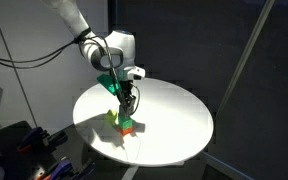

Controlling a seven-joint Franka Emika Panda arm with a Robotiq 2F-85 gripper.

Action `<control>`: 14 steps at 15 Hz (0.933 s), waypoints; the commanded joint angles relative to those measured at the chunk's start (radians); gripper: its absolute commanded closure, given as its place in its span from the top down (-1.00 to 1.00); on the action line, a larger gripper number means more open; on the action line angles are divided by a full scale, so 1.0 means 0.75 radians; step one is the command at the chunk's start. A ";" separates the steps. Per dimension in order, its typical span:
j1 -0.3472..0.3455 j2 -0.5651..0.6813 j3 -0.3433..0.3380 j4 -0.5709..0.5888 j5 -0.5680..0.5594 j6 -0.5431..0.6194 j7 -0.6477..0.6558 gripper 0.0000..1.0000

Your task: Put the grey block on top of the green block

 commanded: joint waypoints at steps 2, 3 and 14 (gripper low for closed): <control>-0.030 -0.026 0.022 -0.025 0.032 0.015 -0.047 -0.40; -0.031 -0.026 0.022 -0.025 0.033 0.013 -0.046 -0.40; -0.037 -0.024 0.019 -0.039 0.028 0.015 -0.044 -0.40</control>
